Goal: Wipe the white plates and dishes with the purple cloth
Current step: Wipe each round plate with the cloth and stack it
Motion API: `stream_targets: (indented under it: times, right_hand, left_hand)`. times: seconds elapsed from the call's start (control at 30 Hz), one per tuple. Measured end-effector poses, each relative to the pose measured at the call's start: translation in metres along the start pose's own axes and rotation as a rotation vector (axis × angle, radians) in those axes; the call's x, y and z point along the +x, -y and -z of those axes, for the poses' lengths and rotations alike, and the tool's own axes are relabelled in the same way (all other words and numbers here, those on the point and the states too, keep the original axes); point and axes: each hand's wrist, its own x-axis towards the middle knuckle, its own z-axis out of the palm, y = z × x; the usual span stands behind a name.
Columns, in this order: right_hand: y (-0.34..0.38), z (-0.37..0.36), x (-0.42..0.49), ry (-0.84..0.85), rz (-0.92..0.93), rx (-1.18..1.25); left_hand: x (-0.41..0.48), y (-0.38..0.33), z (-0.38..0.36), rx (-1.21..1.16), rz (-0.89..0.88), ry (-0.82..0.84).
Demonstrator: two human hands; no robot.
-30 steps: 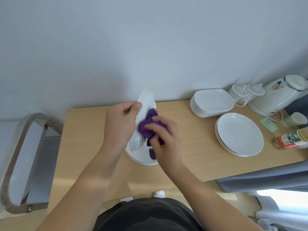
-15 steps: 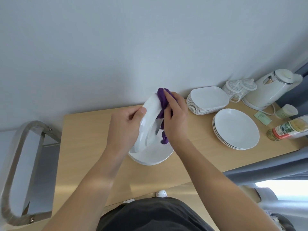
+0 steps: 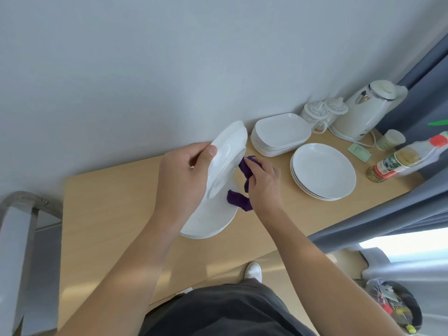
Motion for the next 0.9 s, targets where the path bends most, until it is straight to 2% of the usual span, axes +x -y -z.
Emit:
stream_targets:
  times: [0.2, 0.33, 0.4, 0.47, 0.53, 0.63, 0.73, 0.9]
  right_hand:
    - [-0.063, 0.012, 0.023, 0.221, -0.125, -0.027]
    - [-0.098, 0.048, 0.048, 0.201, -0.181, -0.009]
    - [-0.101, 0.076, 0.062, 0.106, -0.29, 0.187]
    - [-0.103, 0.105, 0.079, 0.023, -0.464, 0.52]
    - [-0.111, 0.133, 0.097, 0.033, -0.572, 0.701]
    - [-0.139, 0.162, 0.114, 0.128, -0.587, 0.598]
    - [-0.172, 0.175, 0.12, 0.163, -0.58, 0.444]
    - [-0.211, 0.192, 0.114, 0.093, -0.618, 0.367]
  left_hand:
    - [0.009, -0.007, -0.058, 0.145, -0.109, 0.012]
    - [0.014, -0.014, -0.108, 0.277, -0.183, -0.002]
    - [0.017, -0.015, -0.134, 0.351, -0.233, -0.012]
    - [0.018, -0.015, -0.162, 0.456, -0.312, -0.013]
    - [0.016, -0.013, -0.191, 0.563, -0.432, 0.014]
    - [0.014, -0.009, -0.229, 0.634, -0.576, 0.083]
    - [0.013, -0.006, -0.262, 0.651, -0.627, 0.131]
    - [0.013, -0.005, -0.307, 0.62, -0.622, 0.287]
